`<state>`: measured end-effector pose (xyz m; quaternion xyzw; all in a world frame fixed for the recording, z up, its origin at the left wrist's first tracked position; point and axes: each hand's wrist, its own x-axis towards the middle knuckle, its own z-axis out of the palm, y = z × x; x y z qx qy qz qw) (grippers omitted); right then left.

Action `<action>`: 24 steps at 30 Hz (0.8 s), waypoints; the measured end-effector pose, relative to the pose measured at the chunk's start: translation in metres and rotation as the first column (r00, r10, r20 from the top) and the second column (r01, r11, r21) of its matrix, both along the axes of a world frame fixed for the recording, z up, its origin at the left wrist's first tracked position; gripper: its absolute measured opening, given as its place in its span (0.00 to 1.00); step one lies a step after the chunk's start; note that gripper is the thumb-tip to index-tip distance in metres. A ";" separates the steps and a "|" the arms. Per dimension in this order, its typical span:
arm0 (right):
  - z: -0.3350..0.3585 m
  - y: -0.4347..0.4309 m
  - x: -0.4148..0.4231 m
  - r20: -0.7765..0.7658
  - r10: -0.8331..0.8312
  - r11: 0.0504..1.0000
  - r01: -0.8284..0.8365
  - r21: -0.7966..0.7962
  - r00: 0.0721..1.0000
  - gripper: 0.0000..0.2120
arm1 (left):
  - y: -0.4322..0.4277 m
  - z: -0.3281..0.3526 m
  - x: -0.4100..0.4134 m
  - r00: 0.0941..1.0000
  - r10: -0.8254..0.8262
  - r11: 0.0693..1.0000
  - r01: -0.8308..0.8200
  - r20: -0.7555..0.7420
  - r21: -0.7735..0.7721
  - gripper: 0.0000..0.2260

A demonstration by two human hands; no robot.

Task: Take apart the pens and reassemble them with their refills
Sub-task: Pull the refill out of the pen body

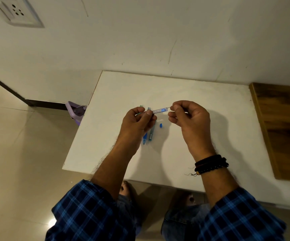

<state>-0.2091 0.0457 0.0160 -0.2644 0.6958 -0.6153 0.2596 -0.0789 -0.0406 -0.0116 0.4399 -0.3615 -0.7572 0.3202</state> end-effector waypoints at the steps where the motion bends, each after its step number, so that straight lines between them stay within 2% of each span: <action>1: 0.000 0.000 0.000 0.003 -0.001 1.000 0.001 -0.003 1.000 0.05 | 0.000 0.001 0.000 1.000 0.005 1.000 -0.004 -0.018 0.013 0.15; 8: 0.004 -0.001 -0.001 0.010 -0.040 0.999 0.040 -0.033 0.999 0.05 | 0.000 0.007 0.001 0.994 0.024 0.994 -0.012 -0.108 0.107 0.16; 13: 0.008 0.000 0.000 0.027 -0.052 0.996 0.054 -0.076 0.998 0.05 | 0.003 0.009 -0.001 0.985 0.023 0.989 0.002 -0.168 0.146 0.10; 17: 0.011 0.000 0.001 0.031 -0.043 0.994 0.046 -0.097 0.999 0.05 | 0.010 0.011 -0.005 0.975 0.031 0.972 0.022 -0.218 0.233 0.07; 24: 0.017 0.001 -0.002 -0.153 -0.038 0.996 0.025 -0.086 0.988 0.05 | 0.016 0.014 -0.009 0.977 0.019 0.961 0.041 -0.214 0.274 0.07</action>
